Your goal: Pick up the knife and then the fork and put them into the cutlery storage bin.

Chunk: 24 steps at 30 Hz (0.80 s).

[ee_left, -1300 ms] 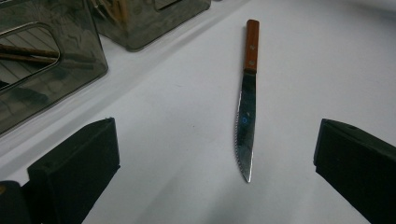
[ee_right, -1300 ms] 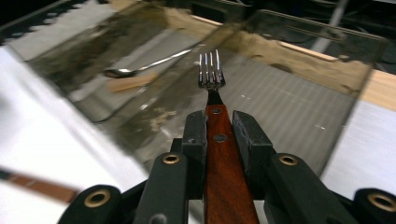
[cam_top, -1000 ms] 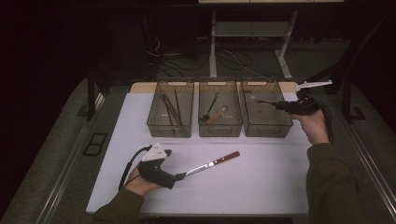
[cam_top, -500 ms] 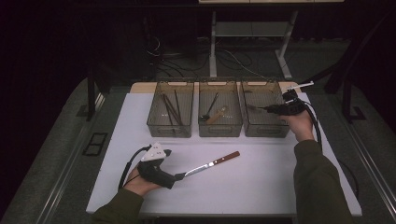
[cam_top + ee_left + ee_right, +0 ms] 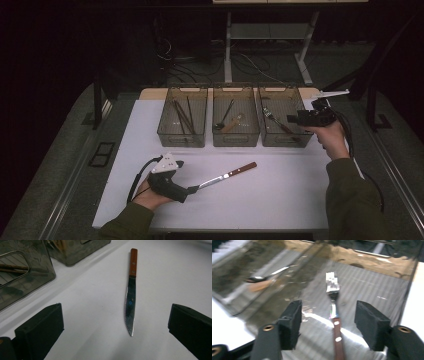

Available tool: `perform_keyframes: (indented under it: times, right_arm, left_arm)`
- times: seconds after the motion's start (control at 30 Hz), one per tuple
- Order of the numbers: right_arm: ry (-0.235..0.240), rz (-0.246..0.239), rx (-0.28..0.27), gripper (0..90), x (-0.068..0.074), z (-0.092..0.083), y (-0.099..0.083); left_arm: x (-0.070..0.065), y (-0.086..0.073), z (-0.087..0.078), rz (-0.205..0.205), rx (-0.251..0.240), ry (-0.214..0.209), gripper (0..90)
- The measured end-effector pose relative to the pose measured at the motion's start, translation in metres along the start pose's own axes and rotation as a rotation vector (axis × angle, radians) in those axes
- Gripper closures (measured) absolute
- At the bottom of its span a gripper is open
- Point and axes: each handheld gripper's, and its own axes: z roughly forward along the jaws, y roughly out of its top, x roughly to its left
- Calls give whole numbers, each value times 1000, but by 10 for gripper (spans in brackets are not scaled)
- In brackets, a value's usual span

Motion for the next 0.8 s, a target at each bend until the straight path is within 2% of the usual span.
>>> perform_keyframes:
  times: [0.07,0.2,0.27,0.53,0.67,0.73,0.8]
  right_arm:
    - [5,-48,-4,343,9,-9,-4]
    - [36,-91,-17,300,22,-24,-12]
    - [33,-114,-22,283,29,-30,-18]
    - [65,-125,-57,204,53,-40,-51]
    - [80,-128,-51,176,65,-40,-71]
    - [62,-141,-52,174,72,-40,-80]
    - [74,-144,-65,135,78,-41,-89]
  left_arm:
    - [0,0,1,-3,4,0,0]
    - [0,1,1,1,7,8,0]
    - [-1,1,0,2,8,11,0]
    - [0,1,1,-6,10,10,0]
    - [0,1,1,-10,10,12,0]
    - [0,2,2,-8,14,8,0]
    - [0,3,3,-11,12,6,0]
